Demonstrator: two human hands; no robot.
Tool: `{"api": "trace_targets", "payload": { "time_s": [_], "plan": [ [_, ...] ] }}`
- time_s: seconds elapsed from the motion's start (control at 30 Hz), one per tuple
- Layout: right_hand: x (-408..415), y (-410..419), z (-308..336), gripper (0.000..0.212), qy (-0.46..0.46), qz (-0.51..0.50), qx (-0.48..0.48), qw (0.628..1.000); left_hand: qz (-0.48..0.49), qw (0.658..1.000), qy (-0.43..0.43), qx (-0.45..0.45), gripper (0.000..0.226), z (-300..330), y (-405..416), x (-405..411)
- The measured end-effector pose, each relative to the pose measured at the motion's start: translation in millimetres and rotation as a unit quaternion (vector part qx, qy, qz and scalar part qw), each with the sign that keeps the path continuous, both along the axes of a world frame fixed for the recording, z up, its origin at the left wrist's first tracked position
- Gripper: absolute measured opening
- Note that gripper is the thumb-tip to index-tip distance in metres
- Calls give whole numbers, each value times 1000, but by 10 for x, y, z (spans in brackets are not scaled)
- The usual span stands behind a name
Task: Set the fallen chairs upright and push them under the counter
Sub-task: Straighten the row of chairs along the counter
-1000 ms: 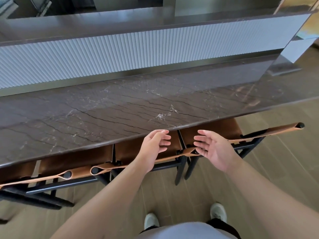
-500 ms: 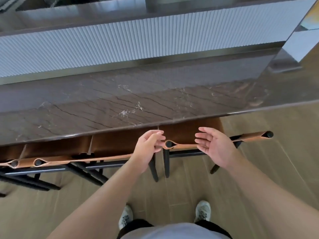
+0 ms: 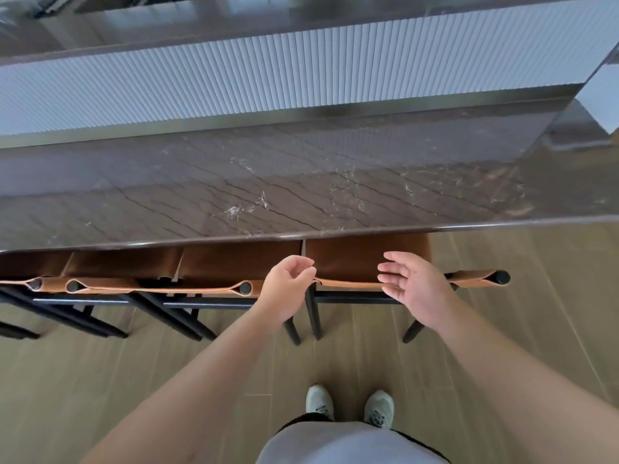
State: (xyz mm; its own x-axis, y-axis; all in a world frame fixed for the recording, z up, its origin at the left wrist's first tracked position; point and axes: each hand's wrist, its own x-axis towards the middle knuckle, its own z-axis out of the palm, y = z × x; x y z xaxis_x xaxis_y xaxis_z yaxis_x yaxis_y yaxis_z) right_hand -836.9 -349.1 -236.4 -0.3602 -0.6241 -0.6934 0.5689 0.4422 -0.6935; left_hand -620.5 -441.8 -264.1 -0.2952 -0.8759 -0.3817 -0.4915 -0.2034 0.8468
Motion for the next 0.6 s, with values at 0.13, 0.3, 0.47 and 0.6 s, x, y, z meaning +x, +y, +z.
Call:
{"api": "trace_targets", "payload": {
  "time_s": [0.13, 0.3, 0.47, 0.6],
  "plan": [
    [-57, 43, -16, 26, 56, 32, 28, 998, -58, 996, -60, -35, 17, -80, -98, -69],
    [-209, 78, -137, 14, 108, 43, 25, 993, -122, 980, -109, -115, 20, -266, -142, -105],
    [-272, 161, -369, 11, 178, 96, 26, 979, -181, 953, -158, -183, 24, -399, -151, -189],
    [-488, 233, -567, 18, 361, 223, 57, 904, -232, 921, -213, -228, 34, -462, -118, -268]
  ]
}}
